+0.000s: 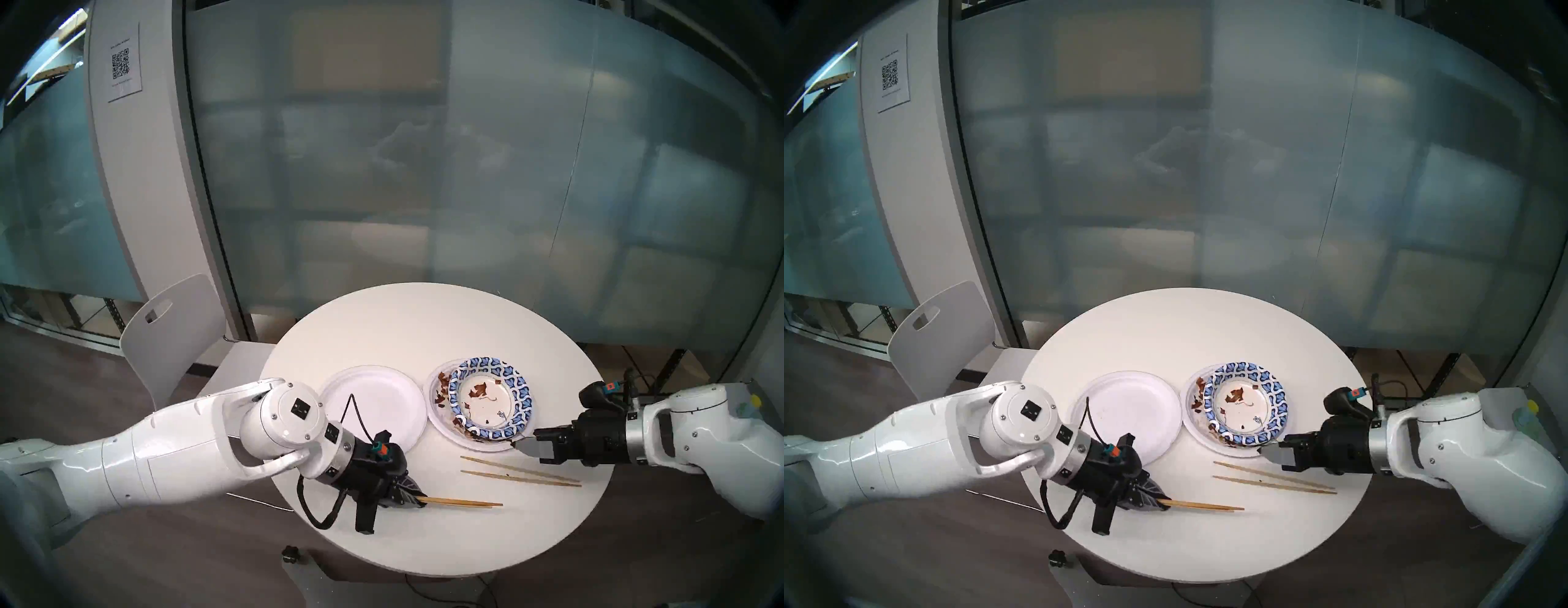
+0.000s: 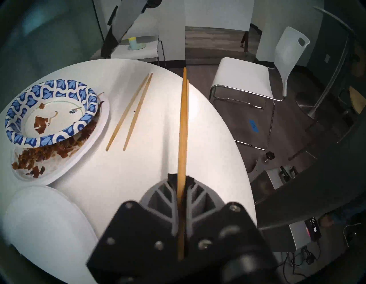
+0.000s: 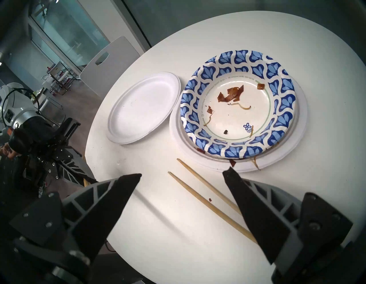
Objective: Stack the plates into one stack
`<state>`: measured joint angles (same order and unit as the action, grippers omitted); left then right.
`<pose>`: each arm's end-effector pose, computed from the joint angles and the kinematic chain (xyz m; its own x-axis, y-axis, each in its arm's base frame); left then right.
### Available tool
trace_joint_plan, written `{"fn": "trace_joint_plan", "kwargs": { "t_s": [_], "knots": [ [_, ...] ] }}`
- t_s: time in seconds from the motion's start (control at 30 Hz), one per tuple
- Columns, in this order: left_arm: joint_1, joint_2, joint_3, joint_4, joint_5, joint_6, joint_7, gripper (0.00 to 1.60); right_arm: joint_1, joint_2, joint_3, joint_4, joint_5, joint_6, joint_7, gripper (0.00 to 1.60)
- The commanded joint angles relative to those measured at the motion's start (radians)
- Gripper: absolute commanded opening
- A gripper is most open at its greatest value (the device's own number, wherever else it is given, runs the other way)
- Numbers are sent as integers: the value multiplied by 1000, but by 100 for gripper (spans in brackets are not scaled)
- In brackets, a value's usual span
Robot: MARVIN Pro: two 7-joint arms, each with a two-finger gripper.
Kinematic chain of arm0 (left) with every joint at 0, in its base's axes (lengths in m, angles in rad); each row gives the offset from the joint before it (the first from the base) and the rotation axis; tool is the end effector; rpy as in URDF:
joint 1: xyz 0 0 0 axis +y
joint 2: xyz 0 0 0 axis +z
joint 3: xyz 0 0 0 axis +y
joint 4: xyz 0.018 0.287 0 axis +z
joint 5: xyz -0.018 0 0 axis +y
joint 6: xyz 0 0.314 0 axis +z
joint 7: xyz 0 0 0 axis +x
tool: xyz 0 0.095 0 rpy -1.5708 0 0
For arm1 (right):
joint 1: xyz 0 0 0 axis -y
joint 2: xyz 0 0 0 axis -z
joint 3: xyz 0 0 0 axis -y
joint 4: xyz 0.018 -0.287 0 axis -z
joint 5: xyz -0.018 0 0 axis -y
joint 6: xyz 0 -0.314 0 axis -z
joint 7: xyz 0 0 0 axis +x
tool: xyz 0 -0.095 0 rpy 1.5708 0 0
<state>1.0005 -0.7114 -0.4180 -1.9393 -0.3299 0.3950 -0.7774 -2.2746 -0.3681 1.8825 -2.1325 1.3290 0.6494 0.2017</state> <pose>0.2867 -0.1142 -0.2847 -0.1238 -0.6693 0.7326 -0.9891 0.1424 -0.0371 0.2805 -0.1039 -0.2175 0.7498 0.1410 0.6465 0.4650 -0.8073 -0.3633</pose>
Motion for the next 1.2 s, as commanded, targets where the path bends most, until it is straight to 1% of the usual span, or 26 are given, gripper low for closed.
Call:
{"fn": "trace_joint_plan", "kwargs": {
  "t_s": [0.0, 0.03, 0.07, 0.17, 0.23, 0.3, 0.33, 0.37, 0.4, 0.47, 0.5, 0.57, 0.6, 0.63, 0.7, 0.73, 0.77, 0.83, 0.87, 0.9, 0.93, 1.03, 1.13, 1.17],
  "knots": [
    [-4, -113, 34, -10, 38, 31, 63, 0, 7, 2, 8, -8, 0, -2, -1, 160],
    [-8, -115, 45, -12, 36, 33, 77, 0, 7, 2, 8, -8, 0, -2, 0, 160],
    [-8, -135, 49, -5, 43, 43, 81, 0, 7, 2, 8, -8, 0, -2, 0, 160],
    [-27, -157, 80, -9, 56, 45, 113, 0, 7, 2, 8, -8, 0, -2, 0, 160],
    [-35, -189, 92, 3, 64, 58, 127, 0, 7, 2, 7, -8, 0, -2, 0, 160],
    [-48, -201, 112, 6, 71, 61, 148, 0, 7, 2, 7, -8, 0, -2, 0, 160],
    [-52, -222, 117, 19, 79, 67, 150, 0, 7, 2, 7, -8, 0, -2, 0, 160],
    [-60, -221, 130, 19, 79, 63, 163, 0, 7, 2, 7, -8, 0, -2, 0, 160],
    [-63, -239, 136, 31, 83, 68, 167, 0, 7, 2, 7, -8, -1, -2, 0, 160],
    [-72, -255, 149, 41, 84, 76, 179, 0, 7, 2, 7, -8, -1, -2, 0, 160],
    [-75, -276, 153, 56, 89, 85, 183, 0, 7, 2, 7, -8, -1, -2, 0, 160],
    [-85, -288, 166, 69, 92, 83, 198, 0, 7, 2, 7, -8, -1, -2, 0, 160],
    [-83, -330, 163, 105, 106, 97, 194, 0, 7, 2, 7, -8, -1, -2, 0, 160],
    [-94, -315, 179, 101, 97, 88, 209, 0, 7, 2, 8, -8, -1, -2, 0, 160],
    [-99, -338, 185, 127, 100, 92, 219, 0, 7, 2, 8, -8, -1, -2, 0, 160],
    [-99, -338, 185, 127, 100, 92, 219, 0, 7, 2, 8, -8, -1, -2, 0, 160],
    [-105, -362, 190, 150, 103, 96, 224, 0, 7, 2, 7, -8, -1, -2, 0, 160],
    [-112, -357, 199, 145, 103, 97, 231, 0, 7, 2, 7, -8, -1, -2, 0, 160],
    [-122, -379, 211, 165, 116, 99, 234, 0, 7, 2, 8, -8, -1, -2, 0, 160],
    [-123, -402, 211, 184, 126, 109, 228, 0, 7, 2, 8, -8, -1, -2, 0, 160],
    [-126, -402, 216, 186, 125, 110, 230, 0, 7, 2, 8, -8, -1, -2, 0, 160],
    [-131, -434, 218, 215, 134, 125, 220, 0, 7, 1, 8, -9, -1, -2, 0, 160],
    [-140, -434, 226, 215, 139, 136, 213, 0, 7, 1, 8, -9, -1, -2, -1, 160],
    [-141, -432, 226, 215, 140, 136, 212, 3, 7, 1, 8, -9, -1, -2, -1, 160]
  ]
}}
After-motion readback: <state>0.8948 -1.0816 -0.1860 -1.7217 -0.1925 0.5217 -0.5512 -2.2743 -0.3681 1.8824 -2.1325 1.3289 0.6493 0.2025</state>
